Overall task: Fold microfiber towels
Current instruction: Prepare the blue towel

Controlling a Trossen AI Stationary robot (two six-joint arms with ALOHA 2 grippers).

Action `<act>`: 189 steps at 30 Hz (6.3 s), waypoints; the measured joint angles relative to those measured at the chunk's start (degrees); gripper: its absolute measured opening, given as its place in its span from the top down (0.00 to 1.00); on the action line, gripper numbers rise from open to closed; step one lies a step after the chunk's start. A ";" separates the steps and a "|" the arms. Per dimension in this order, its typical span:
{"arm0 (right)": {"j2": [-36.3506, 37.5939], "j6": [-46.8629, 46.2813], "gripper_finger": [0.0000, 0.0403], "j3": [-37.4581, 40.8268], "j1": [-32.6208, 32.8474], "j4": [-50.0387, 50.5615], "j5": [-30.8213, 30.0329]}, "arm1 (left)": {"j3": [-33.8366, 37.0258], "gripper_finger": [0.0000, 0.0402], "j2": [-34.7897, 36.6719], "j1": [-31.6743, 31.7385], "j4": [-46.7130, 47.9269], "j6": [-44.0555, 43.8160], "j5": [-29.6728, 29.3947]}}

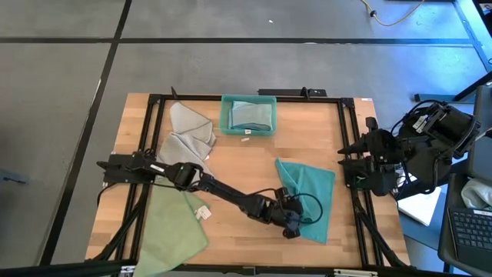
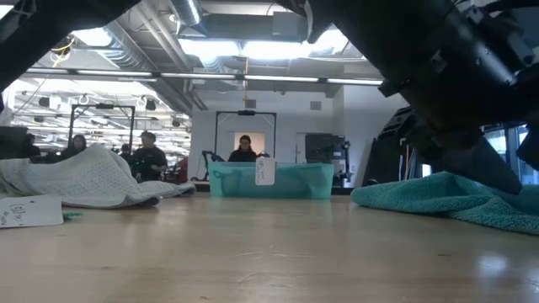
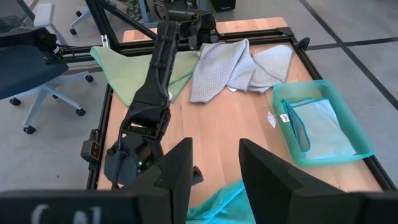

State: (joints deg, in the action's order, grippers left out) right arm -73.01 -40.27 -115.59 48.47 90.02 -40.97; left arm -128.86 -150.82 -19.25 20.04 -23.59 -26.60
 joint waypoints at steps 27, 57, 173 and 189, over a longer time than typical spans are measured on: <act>0.00 -3.04 0.67 4.56 0.00 0.02 3.18 | -0.02 0.50 -1.91 -0.97 -7.50 -6.15 -3.52; 0.02 -4.41 0.67 5.40 0.19 -0.13 3.09 | -1.84 0.65 -1.05 -0.63 7.52 -4.11 2.25; 4.02 -16.62 0.67 78.66 -0.31 -49.25 27.12 | 19.63 0.81 16.52 16.00 26.22 4.02 19.20; 4.02 -11.83 0.67 78.66 -7.50 -49.40 25.40 | 19.93 0.81 16.74 17.27 37.08 7.71 18.98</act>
State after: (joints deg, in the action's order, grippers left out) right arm -68.99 -52.10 -36.93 40.96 40.62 -15.57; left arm -108.92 -134.08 -1.98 57.12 -15.88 -7.61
